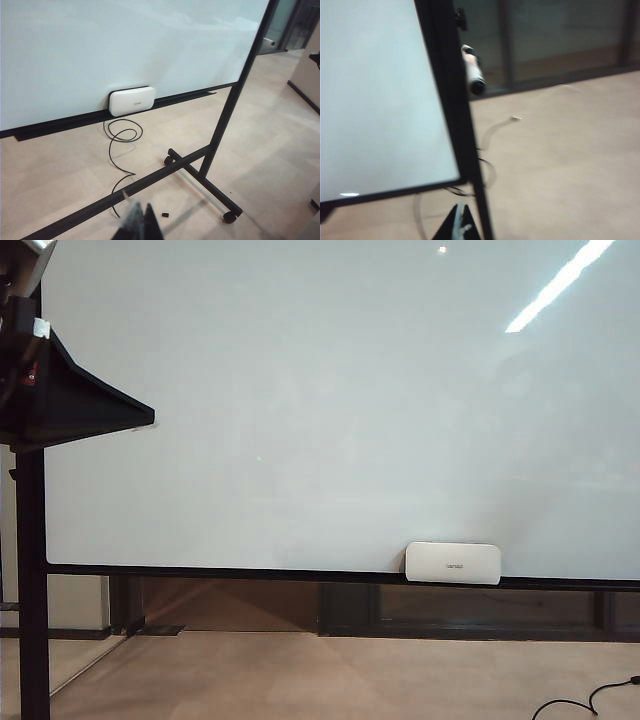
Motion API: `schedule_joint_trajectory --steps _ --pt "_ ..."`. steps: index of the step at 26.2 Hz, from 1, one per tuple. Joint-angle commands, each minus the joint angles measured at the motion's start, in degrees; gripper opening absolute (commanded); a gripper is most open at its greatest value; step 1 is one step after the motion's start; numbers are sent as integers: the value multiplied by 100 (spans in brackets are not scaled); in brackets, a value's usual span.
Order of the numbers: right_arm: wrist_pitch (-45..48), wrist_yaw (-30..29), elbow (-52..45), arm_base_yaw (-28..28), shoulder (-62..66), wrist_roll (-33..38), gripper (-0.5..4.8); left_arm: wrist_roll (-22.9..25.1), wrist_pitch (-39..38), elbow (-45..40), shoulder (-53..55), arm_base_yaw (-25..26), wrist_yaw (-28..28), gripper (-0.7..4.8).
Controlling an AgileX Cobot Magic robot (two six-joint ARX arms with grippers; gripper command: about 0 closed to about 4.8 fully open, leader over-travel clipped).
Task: Reach to the right to find the marker pen, pick it up, and write the number 19 on the whiteboard.
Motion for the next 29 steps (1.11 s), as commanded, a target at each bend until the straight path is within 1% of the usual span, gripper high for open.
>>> schedule_joint_trajectory --steps 1,4,7,9,10,11,12,15,16,17,18,19,20,21,24,25,26,28,29 --pt "48 -697 763 11 498 535 0 -103 98 28 -20 -90 -129 -5" --pt "33 -872 1344 28 944 776 0 -98 96 28 -17 -90 -227 -5" --pt "-295 -981 1893 92 1327 793 0 -103 90 28 -17 -90 -232 -5" --pt "-356 -1143 2184 153 1519 782 1 -105 92 28 -17 -90 -249 -5" --pt "-348 -1169 2282 164 1604 780 8 -142 90 28 -17 -90 -282 -5" --pt "-330 -1161 2369 197 1663 780 33 -181 85 28 -17 -90 -280 -5" --pt "-334 -1091 2457 243 1679 769 64 -225 81 28 -17 -90 -280 -5" --pt "-291 -555 2529 334 1764 627 70 -317 74 28 -17 -87 -278 -5" --pt "-264 -479 2529 374 1764 531 70 -319 72 28 -17 -87 -278 -5" --pt "-243 -417 2529 389 1803 365 82 -319 55 31 -17 -90 -278 -5" --pt "-186 -380 2529 450 1812 201 114 -319 50 28 -17 -87 -278 -5" --pt "-192 -258 2527 494 1825 7 129 -317 50 28 -17 -87 -280 -5" --pt "-205 -131 2524 525 1825 -116 131 -317 50 28 -17 -87 -280 -5" --pt "-203 -83 2520 551 1825 -254 153 -317 31 28 -17 -87 -280 -5" --pt "-181 0 2522 564 1823 -214 157 -284 -120 28 -15 -87 -356 -5" --pt "-146 105 2522 584 1823 -74 155 -251 -155 28 -15 -87 -369 -5" --pt "-142 330 2522 603 1823 28 151 -225 -173 28 -13 -87 -387 -5" --pt "-146 616 2522 636 1823 26 153 -221 -192 28 -13 -87 -385 -5" --pt "-131 664 2522 656 1823 0 153 -212 -208 28 -13 -87 -385 -5"
